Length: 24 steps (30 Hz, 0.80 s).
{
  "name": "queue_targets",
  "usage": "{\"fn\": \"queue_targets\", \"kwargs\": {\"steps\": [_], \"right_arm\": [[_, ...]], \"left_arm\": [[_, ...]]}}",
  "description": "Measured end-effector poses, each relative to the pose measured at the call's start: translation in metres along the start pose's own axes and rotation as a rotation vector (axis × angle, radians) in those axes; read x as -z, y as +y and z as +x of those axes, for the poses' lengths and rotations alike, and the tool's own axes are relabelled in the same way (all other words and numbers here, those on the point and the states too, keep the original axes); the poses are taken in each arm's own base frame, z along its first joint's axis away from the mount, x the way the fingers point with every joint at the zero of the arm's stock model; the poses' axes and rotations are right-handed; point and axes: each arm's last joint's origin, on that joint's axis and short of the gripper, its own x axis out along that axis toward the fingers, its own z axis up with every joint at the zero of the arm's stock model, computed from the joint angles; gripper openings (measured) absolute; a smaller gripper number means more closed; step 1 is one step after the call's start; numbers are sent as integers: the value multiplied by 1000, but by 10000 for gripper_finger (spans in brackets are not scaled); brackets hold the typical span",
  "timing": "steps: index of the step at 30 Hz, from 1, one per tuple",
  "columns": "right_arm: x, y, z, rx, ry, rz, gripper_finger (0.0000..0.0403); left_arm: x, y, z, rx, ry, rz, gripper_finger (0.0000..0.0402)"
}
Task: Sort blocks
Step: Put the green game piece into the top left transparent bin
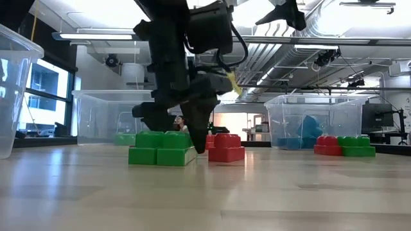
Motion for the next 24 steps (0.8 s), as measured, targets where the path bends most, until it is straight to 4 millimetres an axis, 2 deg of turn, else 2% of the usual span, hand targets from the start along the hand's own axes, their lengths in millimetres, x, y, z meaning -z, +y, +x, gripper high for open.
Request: {"fn": "queue_targets", "kwargs": {"steps": [3, 5, 7, 11, 15, 17, 20, 24], "right_arm": [[0, 0, 0, 2, 2, -3, 216], [0, 0, 0, 2, 2, -3, 216], [0, 0, 0, 2, 2, -4, 216], [0, 0, 0, 2, 3, -20, 216], [0, 0, 0, 3, 3, -22, 216], [0, 0, 0, 2, 3, -21, 216], [0, 0, 0, 2, 3, -21, 216], [0, -1, 0, 13, -8, -16, 216]], "left_arm": [[-1, 1, 1, -3, 2, 47, 282], [-1, 1, 1, -9, 1, 72, 258], [-1, 3, 1, -17, 5, 92, 216], [-5, 5, 0, -4, 5, 146, 100], [-15, 12, -12, 22, -7, 201, 91], [-24, 17, -31, 58, -55, 224, 91], [-36, 29, -69, 107, -147, 240, 91], [-48, 59, -141, 104, -380, 210, 91]]}}
